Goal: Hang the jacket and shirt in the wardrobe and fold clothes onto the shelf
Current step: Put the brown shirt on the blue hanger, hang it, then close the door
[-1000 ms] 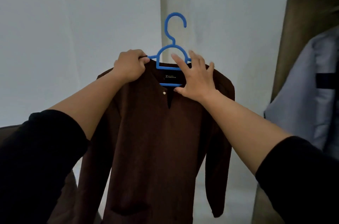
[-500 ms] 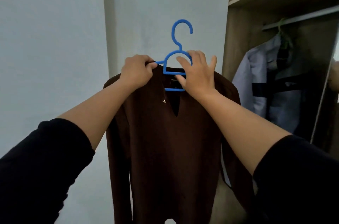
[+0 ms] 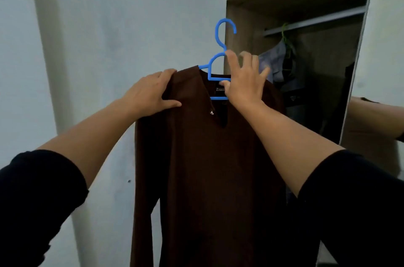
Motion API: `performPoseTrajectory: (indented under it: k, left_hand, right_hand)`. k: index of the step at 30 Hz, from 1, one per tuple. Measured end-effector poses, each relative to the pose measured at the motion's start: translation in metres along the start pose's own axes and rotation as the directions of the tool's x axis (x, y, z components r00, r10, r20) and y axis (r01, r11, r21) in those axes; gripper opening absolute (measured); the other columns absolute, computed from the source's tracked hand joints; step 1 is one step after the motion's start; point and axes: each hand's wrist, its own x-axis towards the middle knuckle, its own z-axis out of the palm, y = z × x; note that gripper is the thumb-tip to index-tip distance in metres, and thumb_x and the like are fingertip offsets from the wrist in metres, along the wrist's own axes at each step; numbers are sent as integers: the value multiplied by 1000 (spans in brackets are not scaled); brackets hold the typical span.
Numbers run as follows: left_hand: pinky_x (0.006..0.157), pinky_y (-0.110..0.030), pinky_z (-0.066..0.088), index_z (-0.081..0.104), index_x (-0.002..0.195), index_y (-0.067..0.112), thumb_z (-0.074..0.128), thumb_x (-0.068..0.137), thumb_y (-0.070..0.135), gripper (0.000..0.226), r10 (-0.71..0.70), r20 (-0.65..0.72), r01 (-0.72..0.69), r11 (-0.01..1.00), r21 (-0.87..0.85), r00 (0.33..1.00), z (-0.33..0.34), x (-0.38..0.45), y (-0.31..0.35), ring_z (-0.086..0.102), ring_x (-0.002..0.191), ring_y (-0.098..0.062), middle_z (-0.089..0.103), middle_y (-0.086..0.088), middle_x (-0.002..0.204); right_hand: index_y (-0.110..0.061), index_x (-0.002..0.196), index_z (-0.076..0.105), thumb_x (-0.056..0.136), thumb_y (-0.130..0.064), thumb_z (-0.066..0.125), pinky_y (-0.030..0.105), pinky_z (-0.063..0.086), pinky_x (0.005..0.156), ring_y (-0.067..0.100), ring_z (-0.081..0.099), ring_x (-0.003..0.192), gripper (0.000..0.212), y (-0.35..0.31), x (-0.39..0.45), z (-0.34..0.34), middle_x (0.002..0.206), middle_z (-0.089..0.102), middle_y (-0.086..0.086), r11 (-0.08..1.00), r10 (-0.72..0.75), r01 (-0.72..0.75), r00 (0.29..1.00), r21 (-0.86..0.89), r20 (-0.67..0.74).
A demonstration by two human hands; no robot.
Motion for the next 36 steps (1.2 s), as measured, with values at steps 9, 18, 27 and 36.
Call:
performPoseTrajectory:
  k: [9,18,27,36]
  left_hand:
    - [102,-37,38,20,149,16,68,81,41,86,170,-103,-178,980,-84,980,50,76,-1,48,124,-30,46,-12,141]
    - [97,-27,37,15,151,17,72,79,38,94,410,-109,-424,879,-218,906,89,126,2,47,115,-23,47,-8,127]
    - [84,-20,39,34,145,22,72,79,35,78,626,-201,-652,752,-100,753,96,201,-18,46,81,-10,61,-2,119]
    - [82,-45,48,48,134,-3,85,60,17,85,575,-556,-688,726,8,601,127,279,23,66,65,-34,71,-18,78]
  right_hand:
    - [-15,123,53,92,-43,44,48,26,104,26,30,133,43,-15,38,33,132,51,4,847,365,-421,904,324,221]
    - [-7,124,52,80,-46,66,42,34,105,29,35,132,60,-3,68,58,129,55,8,623,631,-668,737,407,243]
    - [-9,131,46,84,-40,63,47,35,106,30,33,131,59,46,128,74,136,45,10,627,651,-663,734,409,193]
    - [-7,137,43,85,-44,62,44,34,109,31,35,134,67,135,200,115,141,43,13,602,643,-632,746,488,174]
